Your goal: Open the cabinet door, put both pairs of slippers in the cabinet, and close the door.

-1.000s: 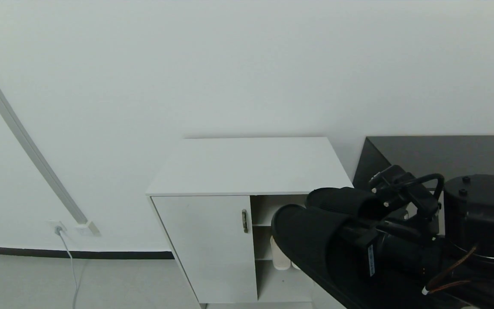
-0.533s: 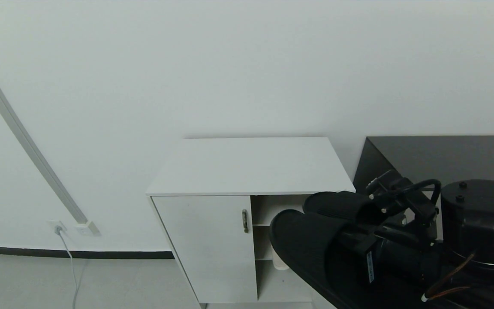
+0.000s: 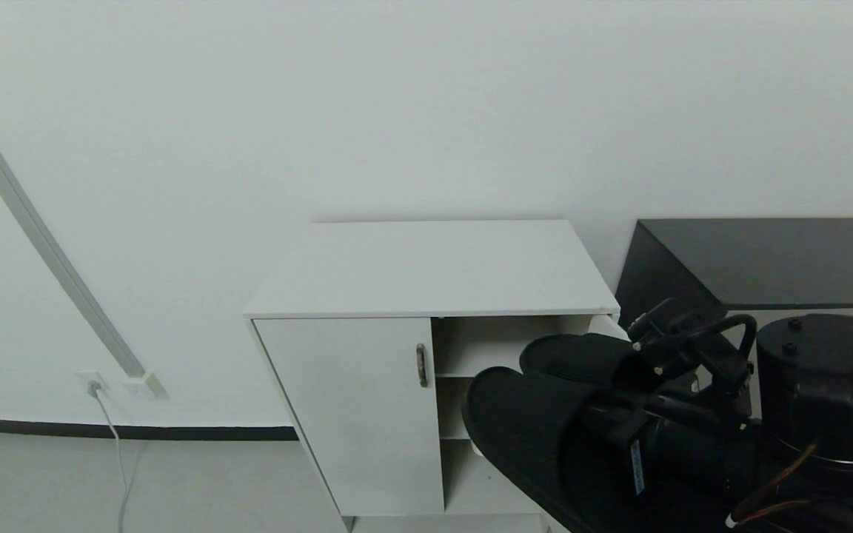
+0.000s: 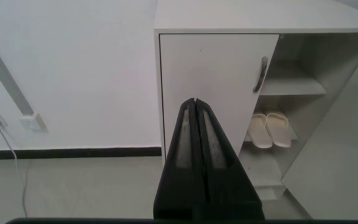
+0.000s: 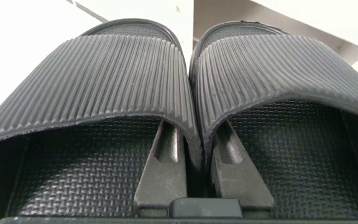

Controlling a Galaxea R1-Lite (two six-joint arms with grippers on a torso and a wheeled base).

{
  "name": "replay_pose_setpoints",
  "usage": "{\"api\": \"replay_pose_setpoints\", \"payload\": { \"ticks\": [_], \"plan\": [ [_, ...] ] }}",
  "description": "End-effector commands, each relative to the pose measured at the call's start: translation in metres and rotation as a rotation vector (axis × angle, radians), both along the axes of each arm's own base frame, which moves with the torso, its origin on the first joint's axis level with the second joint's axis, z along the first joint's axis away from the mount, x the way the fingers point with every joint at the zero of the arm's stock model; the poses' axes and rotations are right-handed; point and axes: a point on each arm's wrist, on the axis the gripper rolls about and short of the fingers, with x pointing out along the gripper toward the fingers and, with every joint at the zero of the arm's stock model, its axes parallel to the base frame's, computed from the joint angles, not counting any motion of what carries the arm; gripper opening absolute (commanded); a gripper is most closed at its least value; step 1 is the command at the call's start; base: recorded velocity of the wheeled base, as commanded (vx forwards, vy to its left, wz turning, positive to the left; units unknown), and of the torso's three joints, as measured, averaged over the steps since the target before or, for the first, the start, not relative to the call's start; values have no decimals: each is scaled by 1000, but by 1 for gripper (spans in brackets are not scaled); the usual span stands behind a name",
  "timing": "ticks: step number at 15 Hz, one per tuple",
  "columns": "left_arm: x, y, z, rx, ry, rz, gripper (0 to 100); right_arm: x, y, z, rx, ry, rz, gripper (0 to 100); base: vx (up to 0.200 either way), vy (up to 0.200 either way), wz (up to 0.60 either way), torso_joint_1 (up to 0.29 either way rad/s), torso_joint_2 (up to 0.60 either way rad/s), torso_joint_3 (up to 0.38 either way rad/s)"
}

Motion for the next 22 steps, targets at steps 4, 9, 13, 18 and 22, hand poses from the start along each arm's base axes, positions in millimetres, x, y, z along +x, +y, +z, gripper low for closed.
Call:
{"api": "replay_pose_setpoints", "payload": {
  "ticks": [4, 9, 13, 18, 22],
  "plan": [
    [0, 0, 0, 0, 2, 0, 0, 0, 0, -1, -2, 2, 1, 0, 0, 0, 0, -214, 508, 288],
    [0, 0, 0, -3, 2, 0, 0, 0, 0, -3, -8, 6, 1, 0, 0, 0, 0, -224, 546, 324],
    [0, 0, 0, -3, 2, 0, 0, -1, 0, -3, -9, 7, 3, 0, 0, 0, 0, -197, 514, 320],
    [0, 0, 0, -3, 2, 0, 0, -1, 0, -4, -16, 5, 7, 0, 0, 0, 0, -165, 487, 324],
    [0, 0, 0, -3, 2, 0, 0, -2, 0, -5, -19, 8, 10, 0, 0, 0, 0, -134, 476, 338]
  ]
}}
